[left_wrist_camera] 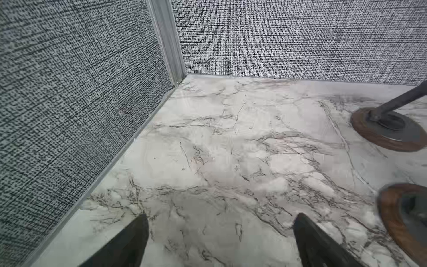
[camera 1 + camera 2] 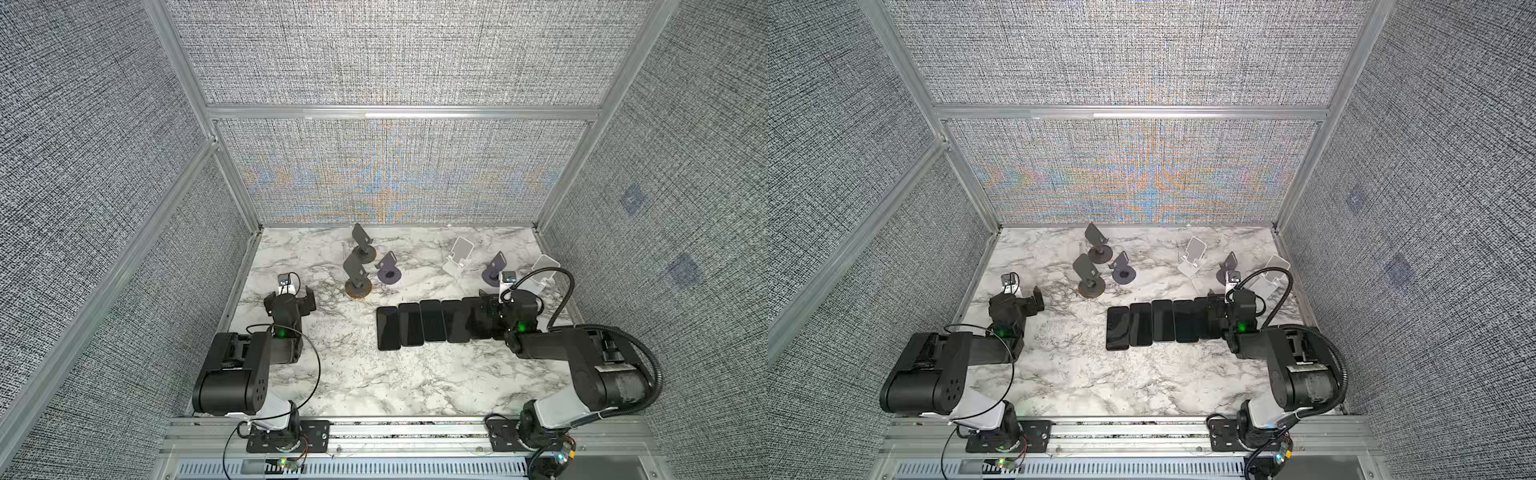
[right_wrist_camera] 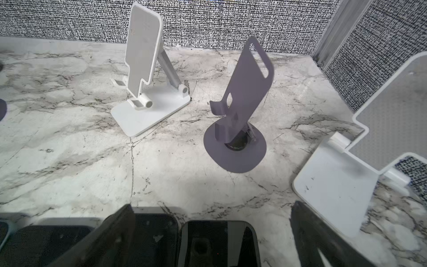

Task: Remove the phone from the phone stand

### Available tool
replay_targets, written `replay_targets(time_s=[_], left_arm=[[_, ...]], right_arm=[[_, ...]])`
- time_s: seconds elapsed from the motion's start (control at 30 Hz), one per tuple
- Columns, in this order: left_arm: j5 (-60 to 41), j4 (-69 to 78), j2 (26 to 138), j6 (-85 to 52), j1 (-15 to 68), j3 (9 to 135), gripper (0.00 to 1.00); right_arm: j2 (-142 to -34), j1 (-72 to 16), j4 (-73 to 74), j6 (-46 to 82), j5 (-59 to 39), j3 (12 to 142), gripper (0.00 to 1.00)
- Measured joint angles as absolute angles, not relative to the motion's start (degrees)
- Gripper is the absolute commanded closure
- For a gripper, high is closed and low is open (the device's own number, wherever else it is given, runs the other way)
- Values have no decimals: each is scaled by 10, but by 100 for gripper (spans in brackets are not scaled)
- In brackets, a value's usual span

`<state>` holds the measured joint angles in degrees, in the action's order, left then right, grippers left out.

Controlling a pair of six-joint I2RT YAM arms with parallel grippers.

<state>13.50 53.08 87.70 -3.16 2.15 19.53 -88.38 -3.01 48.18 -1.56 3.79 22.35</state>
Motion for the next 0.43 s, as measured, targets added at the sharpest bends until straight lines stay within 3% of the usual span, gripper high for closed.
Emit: replay_targets(time_s=[0.43], left_arm=[[133, 540, 877, -30, 21, 195, 2]], right_arm=[[-886, -30, 482, -15, 38, 224, 1]])
